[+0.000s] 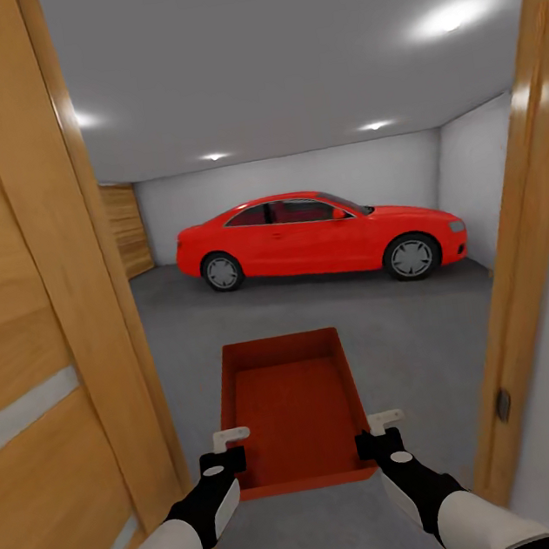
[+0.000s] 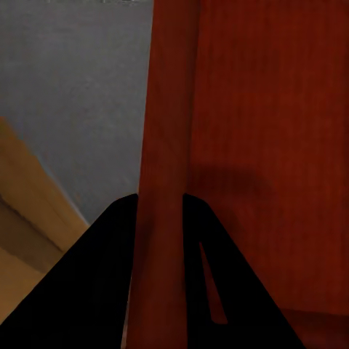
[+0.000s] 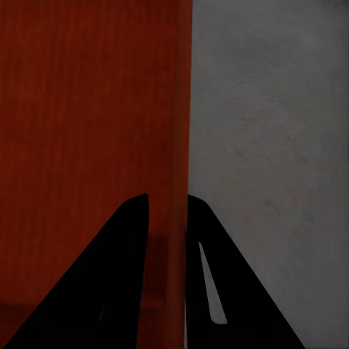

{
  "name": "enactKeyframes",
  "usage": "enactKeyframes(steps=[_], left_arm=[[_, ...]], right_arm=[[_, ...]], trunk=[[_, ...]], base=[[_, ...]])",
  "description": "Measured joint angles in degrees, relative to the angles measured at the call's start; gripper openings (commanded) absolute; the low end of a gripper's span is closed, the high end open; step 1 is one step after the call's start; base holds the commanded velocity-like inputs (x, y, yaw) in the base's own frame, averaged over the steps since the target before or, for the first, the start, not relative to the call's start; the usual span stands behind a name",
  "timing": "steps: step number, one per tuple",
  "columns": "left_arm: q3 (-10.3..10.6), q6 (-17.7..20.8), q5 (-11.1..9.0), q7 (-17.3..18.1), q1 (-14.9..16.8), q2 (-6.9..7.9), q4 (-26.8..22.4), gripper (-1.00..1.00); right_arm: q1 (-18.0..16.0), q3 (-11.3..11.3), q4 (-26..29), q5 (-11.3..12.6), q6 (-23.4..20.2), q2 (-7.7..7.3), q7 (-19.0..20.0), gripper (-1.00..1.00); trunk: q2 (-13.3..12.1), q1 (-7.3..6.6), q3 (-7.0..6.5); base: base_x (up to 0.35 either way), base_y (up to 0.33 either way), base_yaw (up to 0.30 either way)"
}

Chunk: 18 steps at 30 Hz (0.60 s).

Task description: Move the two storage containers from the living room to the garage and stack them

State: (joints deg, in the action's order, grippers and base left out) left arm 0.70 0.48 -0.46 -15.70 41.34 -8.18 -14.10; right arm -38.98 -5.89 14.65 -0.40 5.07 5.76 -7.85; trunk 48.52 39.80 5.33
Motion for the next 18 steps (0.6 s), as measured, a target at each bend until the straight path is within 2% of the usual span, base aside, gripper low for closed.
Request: enactKeyframes(steps=[4, 18], left_arm=[[0.0, 0.0, 0.0, 0.0, 0.0, -0.01, 0.0, -1.00], [0.1, 0.1, 0.0, 0.0, 0.0, -0.01, -0.1, -1.00]], right_arm=[[0.0, 0.0, 0.0, 0.0, 0.0, 0.00, 0.0, -1.00], [0.0, 0.0, 0.0, 0.0, 0.0, -0.01, 0.0, -1.00]], trunk=[[0.0, 0.00, 0.00], [0.0, 0.00, 0.00]], base=[[0.290, 0.189, -0.100], [0.287, 0.187, -0.277]])
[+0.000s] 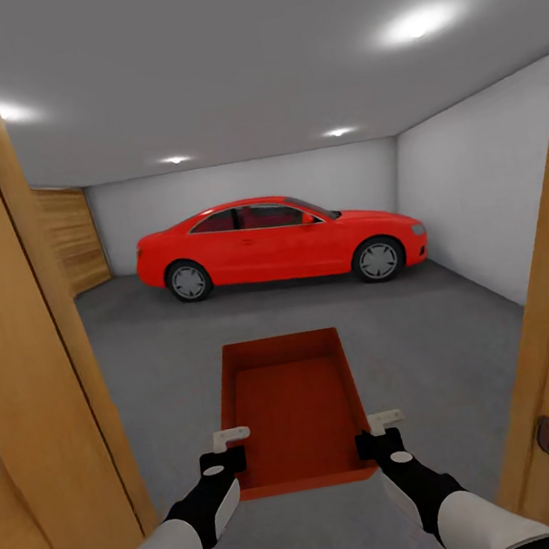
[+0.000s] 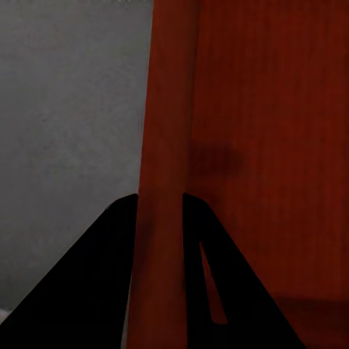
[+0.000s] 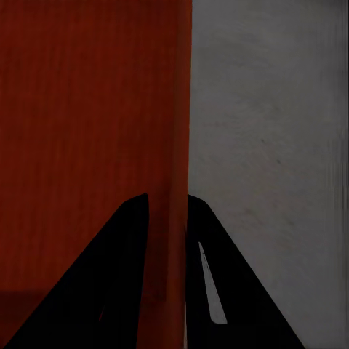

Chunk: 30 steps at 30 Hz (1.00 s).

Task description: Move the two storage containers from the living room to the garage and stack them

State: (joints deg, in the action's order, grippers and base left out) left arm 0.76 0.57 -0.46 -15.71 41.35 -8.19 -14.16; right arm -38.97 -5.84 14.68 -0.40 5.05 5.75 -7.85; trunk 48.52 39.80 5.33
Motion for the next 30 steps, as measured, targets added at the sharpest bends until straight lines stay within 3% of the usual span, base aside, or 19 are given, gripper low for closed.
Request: enactKeyframes(steps=[4, 20, 30], left_arm=[[0.1, 0.1, 0.0, 0.0, 0.0, 0.01, -0.1, -1.00], [0.1, -0.1, -0.1, 0.0, 0.0, 0.02, 0.0, -1.00], [0.1, 0.0, -0.1, 0.0, 0.0, 0.01, -0.1, -1.00]], right_arm=[[0.0, 0.0, 0.0, 0.0, 0.0, 0.01, 0.0, -1.00], [0.0, 0.0, 0.0, 0.0, 0.1, 0.01, 0.0, -1.00], [0.0, 0.0, 0.0, 0.0, 0.1, 0.01, 0.0, -1.00]], trunk=[[0.0, 0.02, 0.00], [0.0, 0.03, 0.00], [0.0, 0.03, 0.00]], base=[[0.094, 0.062, -0.229], [0.003, 0.002, -0.031], [0.000, 0.000, -0.194]])
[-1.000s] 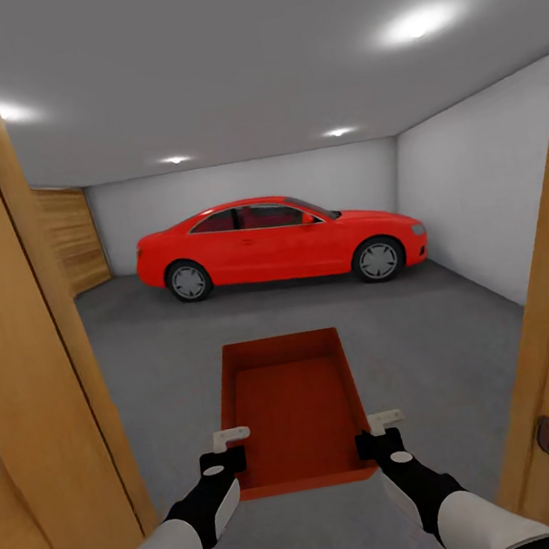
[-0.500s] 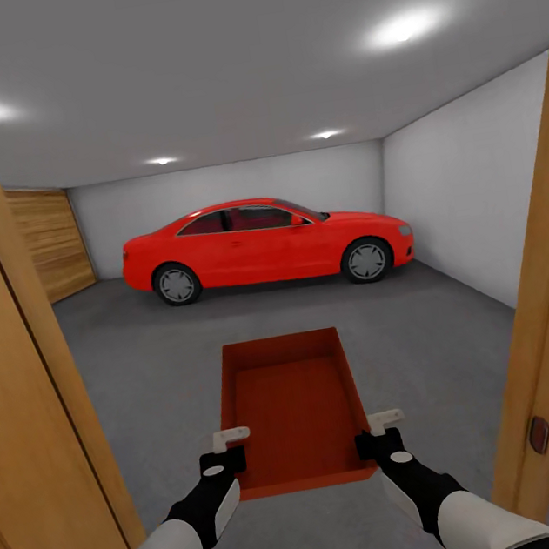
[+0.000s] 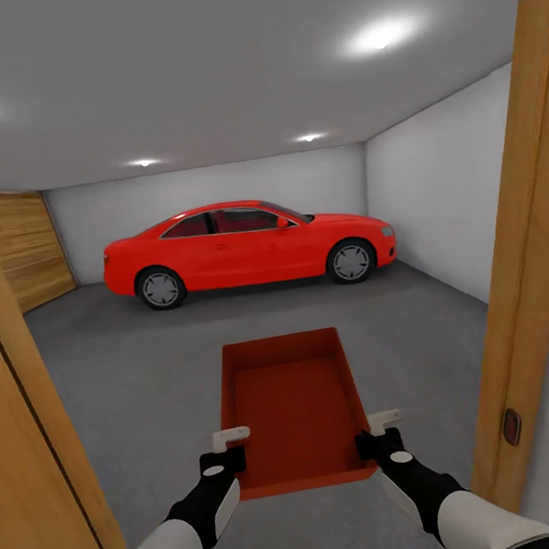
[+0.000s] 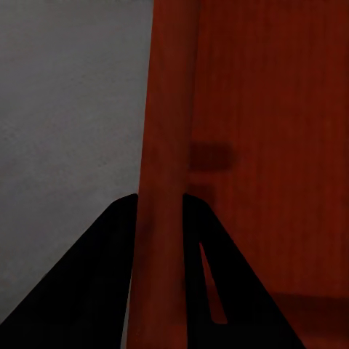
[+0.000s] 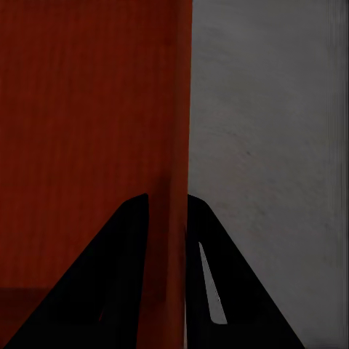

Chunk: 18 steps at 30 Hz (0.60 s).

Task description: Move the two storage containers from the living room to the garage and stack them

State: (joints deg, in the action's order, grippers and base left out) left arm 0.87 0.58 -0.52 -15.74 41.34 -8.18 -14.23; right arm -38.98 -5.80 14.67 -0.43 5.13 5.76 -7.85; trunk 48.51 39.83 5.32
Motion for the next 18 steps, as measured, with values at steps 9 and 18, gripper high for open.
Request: enactKeyframes(steps=[9, 18], left_arm=[[0.0, 0.0, 0.0, 0.0, 0.0, 0.00, -0.1, -1.00], [0.1, 0.1, 0.0, 0.0, 0.0, 0.00, -0.1, -1.00]], right_arm=[[0.0, 0.0, 0.0, 0.0, 0.0, 0.00, 0.0, -1.00], [0.0, 0.0, 0.0, 0.0, 0.0, 0.01, 0.0, -1.00]], trunk=[[0.0, 0.00, 0.00], [0.0, 0.00, 0.00]], base=[[0.000, 0.000, -0.021], [0.001, 0.000, 0.000]])
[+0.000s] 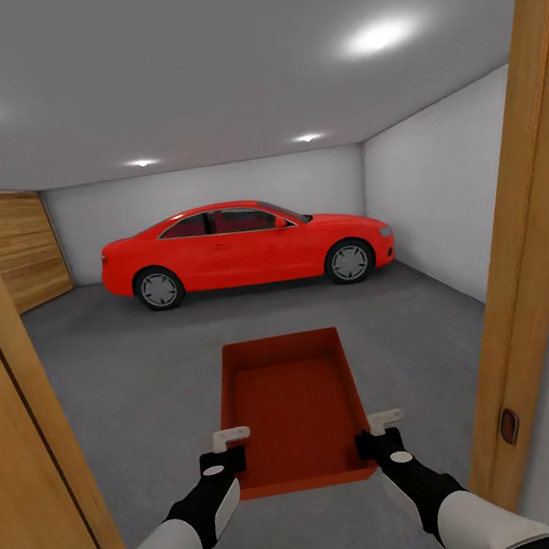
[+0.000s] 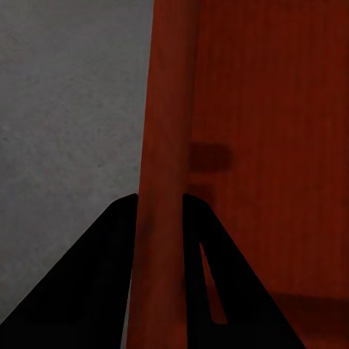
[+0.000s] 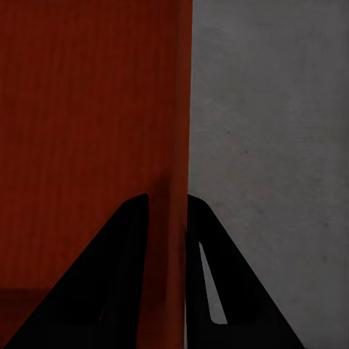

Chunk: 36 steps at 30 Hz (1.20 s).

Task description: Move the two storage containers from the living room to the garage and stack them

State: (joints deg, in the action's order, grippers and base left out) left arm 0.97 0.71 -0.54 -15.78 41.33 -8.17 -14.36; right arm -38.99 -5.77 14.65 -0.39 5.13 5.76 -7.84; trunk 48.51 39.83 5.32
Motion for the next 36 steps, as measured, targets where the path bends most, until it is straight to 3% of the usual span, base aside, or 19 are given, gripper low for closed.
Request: enactKeyframes(steps=[15, 36], left_arm=[[0.0, 0.0, 0.0, 0.0, 0.0, 0.00, 0.0, -1.00], [0.1, 0.1, 0.0, 0.0, 0.0, 0.01, -0.1, -1.00]], right_arm=[[0.0, 0.0, 0.0, 0.0, 0.0, 0.00, 0.0, -1.00], [0.0, 0.1, 0.0, 0.0, 0.0, 0.00, 0.0, -1.00]], trunk=[[0.0, -0.03, 0.00], [0.0, -0.02, 0.00]], base=[[0.278, 0.000, 0.000], [0.041, 0.016, 0.000]])
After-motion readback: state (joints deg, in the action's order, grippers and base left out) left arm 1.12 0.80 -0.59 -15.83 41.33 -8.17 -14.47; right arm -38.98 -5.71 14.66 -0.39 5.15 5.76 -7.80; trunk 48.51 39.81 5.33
